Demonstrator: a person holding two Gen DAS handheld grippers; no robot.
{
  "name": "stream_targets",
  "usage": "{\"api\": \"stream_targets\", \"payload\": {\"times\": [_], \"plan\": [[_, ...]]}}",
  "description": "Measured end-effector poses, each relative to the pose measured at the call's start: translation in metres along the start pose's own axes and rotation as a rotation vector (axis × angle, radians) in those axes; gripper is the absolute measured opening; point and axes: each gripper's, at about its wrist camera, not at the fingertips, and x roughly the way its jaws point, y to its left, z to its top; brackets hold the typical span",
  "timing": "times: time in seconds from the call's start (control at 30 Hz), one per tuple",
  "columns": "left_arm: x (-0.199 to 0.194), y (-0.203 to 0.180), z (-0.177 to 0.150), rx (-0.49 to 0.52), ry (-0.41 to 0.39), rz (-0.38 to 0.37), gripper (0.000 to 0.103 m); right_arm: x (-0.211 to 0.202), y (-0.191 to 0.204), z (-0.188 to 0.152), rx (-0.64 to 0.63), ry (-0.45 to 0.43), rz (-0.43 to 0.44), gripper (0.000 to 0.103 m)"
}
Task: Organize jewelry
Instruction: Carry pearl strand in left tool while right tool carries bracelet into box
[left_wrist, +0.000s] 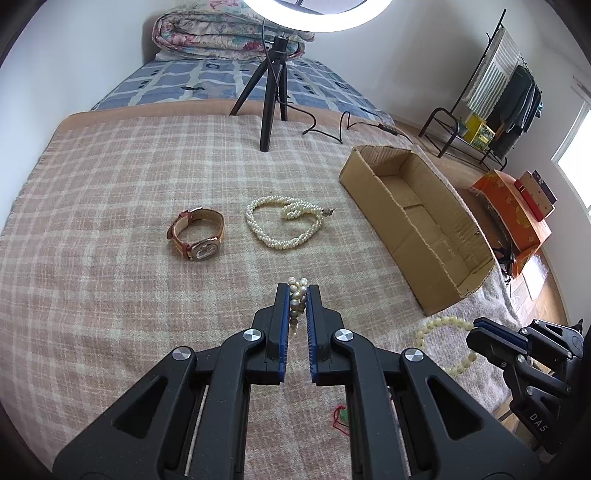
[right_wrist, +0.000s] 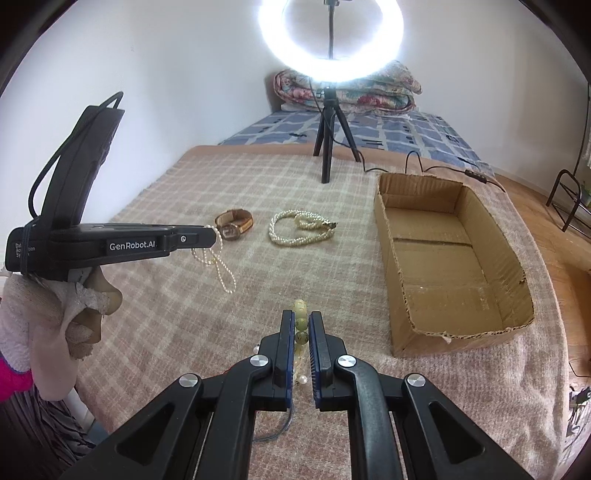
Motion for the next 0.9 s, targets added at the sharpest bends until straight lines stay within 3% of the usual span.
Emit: {"api": "stream_targets", "payload": {"times": [0.57, 0.9], "plan": [[-0.017, -0.029, 0.043, -0.014, -0.090, -0.077, 0.006, -0.027, -0.040, 0.025, 0.066, -0.114, -0.084, 0.005], [0.000, -0.073, 0.082, 0.045, -0.116, -0.118, 0.006, -0.028, -0.083, 0.038, 0.122, -0.141, -0.146, 0.005]]}}
